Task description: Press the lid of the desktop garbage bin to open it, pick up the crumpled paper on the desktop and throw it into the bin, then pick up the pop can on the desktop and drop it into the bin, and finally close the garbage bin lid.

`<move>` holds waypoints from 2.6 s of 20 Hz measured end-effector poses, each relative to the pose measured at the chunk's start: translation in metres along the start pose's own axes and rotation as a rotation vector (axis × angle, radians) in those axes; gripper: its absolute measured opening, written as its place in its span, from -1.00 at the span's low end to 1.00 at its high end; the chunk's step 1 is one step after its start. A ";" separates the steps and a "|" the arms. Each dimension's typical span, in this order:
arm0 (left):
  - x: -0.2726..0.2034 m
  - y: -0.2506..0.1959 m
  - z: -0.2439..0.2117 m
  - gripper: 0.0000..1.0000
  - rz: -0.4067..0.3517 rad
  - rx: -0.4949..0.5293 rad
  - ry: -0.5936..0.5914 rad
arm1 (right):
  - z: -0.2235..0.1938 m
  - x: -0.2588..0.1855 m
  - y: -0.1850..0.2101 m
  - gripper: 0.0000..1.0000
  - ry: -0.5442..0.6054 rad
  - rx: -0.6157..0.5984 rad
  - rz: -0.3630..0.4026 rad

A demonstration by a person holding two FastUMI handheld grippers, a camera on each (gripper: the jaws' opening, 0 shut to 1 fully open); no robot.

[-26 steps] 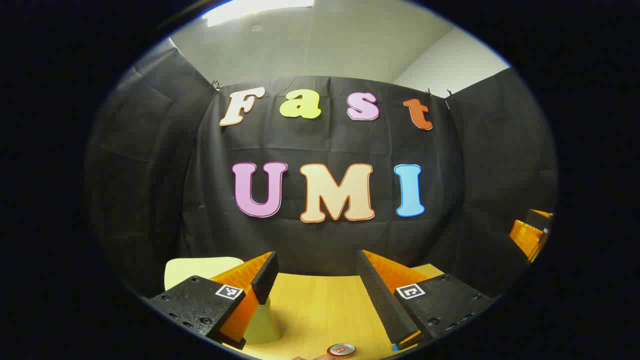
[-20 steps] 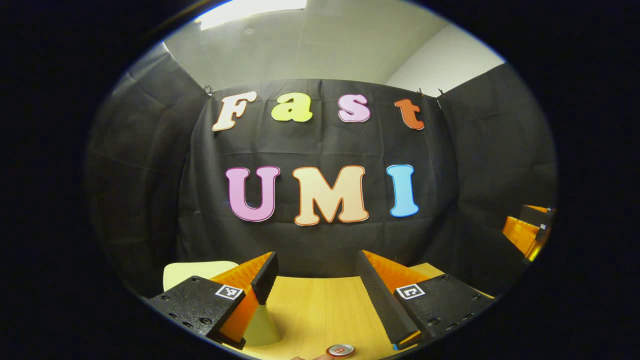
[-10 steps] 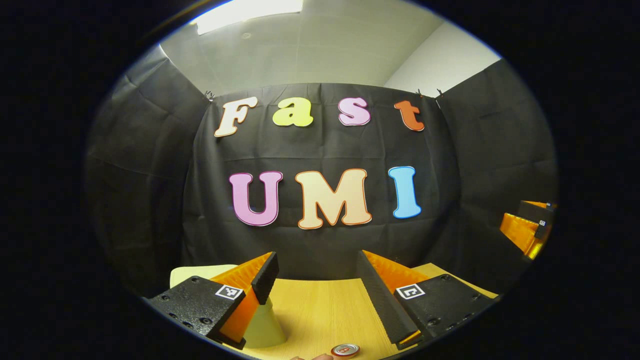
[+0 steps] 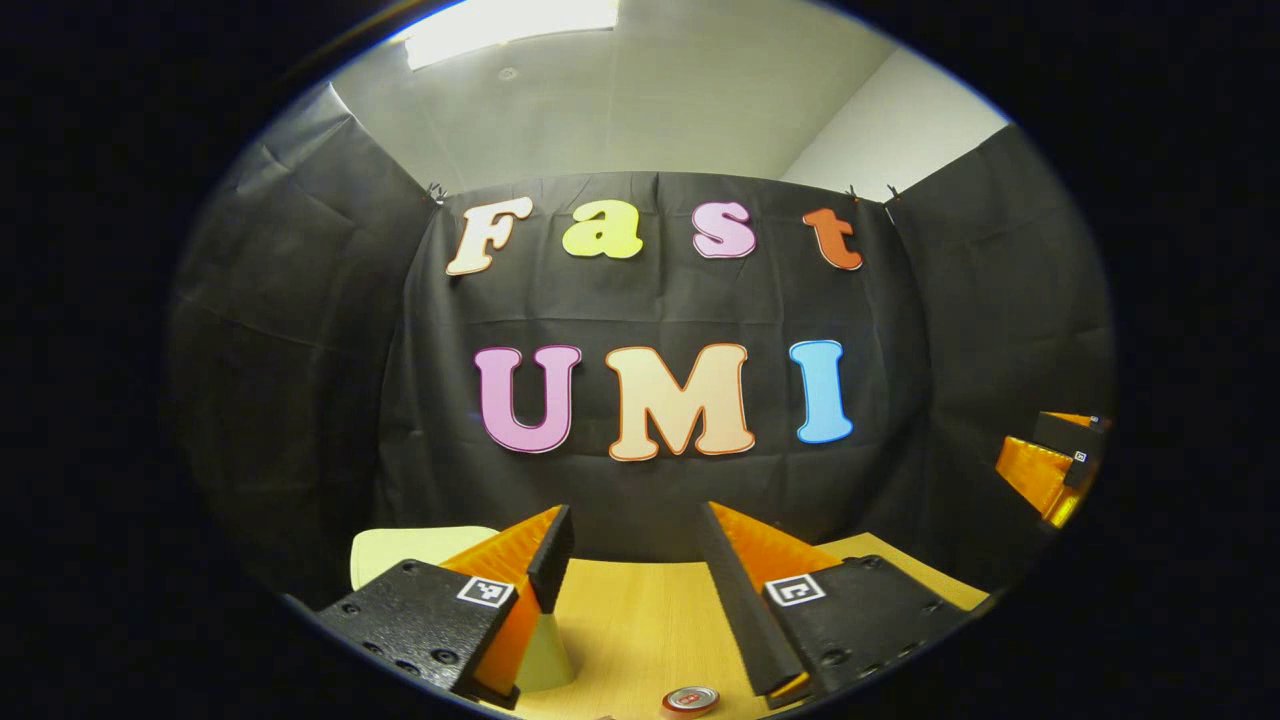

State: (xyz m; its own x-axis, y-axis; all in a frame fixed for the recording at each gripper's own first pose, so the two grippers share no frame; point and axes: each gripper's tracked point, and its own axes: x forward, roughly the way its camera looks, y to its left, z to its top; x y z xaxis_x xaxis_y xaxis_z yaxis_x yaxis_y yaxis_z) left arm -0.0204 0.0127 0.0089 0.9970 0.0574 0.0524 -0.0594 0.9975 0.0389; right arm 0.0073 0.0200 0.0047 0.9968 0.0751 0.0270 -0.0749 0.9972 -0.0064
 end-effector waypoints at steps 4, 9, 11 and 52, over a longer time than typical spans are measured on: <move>0.001 0.016 -0.012 -0.10 0.042 -0.019 0.037 | -0.001 0.000 0.004 0.96 -0.002 -0.007 0.012; 0.001 0.061 -0.028 -1.00 0.161 -0.025 0.100 | -0.004 0.004 0.013 0.96 0.003 -0.002 0.021; 0.002 0.075 -0.036 -1.00 0.183 -0.019 0.117 | -0.007 0.007 0.017 0.96 0.012 -0.004 0.023; 0.021 0.089 -0.069 -1.00 0.122 0.010 0.125 | -0.103 0.037 0.053 0.98 0.303 0.002 0.122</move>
State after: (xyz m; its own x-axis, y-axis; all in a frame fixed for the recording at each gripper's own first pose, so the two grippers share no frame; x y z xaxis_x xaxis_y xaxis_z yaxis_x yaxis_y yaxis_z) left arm -0.0008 0.1051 -0.0549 0.9807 0.1838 -0.0673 -0.1807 0.9823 0.0501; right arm 0.0426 0.0754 -0.0977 0.9433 0.1896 -0.2724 -0.1941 0.9809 0.0107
